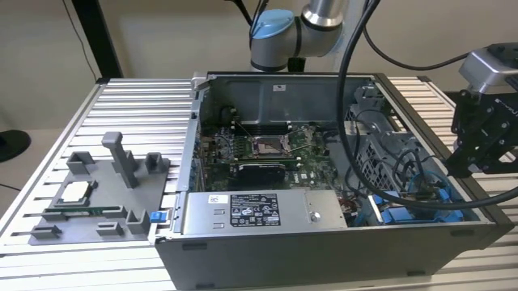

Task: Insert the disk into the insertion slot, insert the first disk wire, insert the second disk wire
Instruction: 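Insert the second disk wire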

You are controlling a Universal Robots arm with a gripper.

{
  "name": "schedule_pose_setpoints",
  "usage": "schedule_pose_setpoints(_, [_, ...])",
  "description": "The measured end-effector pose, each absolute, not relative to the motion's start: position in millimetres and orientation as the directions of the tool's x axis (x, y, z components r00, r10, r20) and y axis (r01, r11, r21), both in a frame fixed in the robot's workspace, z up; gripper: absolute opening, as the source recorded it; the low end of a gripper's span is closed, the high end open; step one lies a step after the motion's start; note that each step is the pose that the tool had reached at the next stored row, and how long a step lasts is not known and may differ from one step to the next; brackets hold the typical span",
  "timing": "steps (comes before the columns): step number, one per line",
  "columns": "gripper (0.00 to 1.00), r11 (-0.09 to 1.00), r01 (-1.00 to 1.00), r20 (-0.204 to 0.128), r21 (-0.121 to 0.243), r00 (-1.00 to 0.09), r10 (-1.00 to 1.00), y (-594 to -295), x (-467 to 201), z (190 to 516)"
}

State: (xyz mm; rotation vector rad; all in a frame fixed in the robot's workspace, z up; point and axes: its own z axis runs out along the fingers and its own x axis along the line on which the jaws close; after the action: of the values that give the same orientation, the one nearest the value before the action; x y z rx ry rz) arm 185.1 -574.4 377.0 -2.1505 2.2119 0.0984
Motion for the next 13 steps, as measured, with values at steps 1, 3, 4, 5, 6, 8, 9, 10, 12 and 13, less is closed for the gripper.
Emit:
schedule_pose_setpoints(1, [1.00,0.028,-1.000,-0.084,0.010,-0.029,-0.996,-574.4,185.2,376.7])
schedule_pose_setpoints(3, [1.00,0.028,-1.000,-0.084,0.013,-0.029,-0.996,-574.3,185.2,376.2])
schedule_pose_setpoints(4, [1.00,0.028,-1.000,-0.084,0.014,-0.029,-0.996,-574.3,185.2,376.0])
schedule_pose_setpoints(5, [1.00,0.028,-0.999,-0.084,0.015,-0.029,-0.996,-574.2,185.3,375.8])
schedule_pose_setpoints(6, [1.00,0.028,-0.999,-0.084,0.016,-0.029,-0.996,-574.1,185.2,375.6])
schedule_pose_setpoints(8, [1.00,0.028,-0.999,-0.084,0.018,-0.029,-0.996,-574.0,185.3,375.3])
schedule_pose_setpoints(9, [1.00,0.028,-0.999,-0.084,0.018,-0.029,-0.996,-574.0,185.3,375.2])
schedule_pose_setpoints(10, [1.00,0.028,-0.999,-0.084,0.018,-0.029,-0.996,-574.0,185.3,375.1])
schedule_pose_setpoints(12, [1.00,0.028,-0.999,-0.084,0.019,-0.029,-0.996,-573.9,185.3,375.1])
schedule_pose_setpoints(13, [1.00,0.028,-0.999,-0.084,0.020,-0.029,-0.996,-573.9,185.3,375.1])
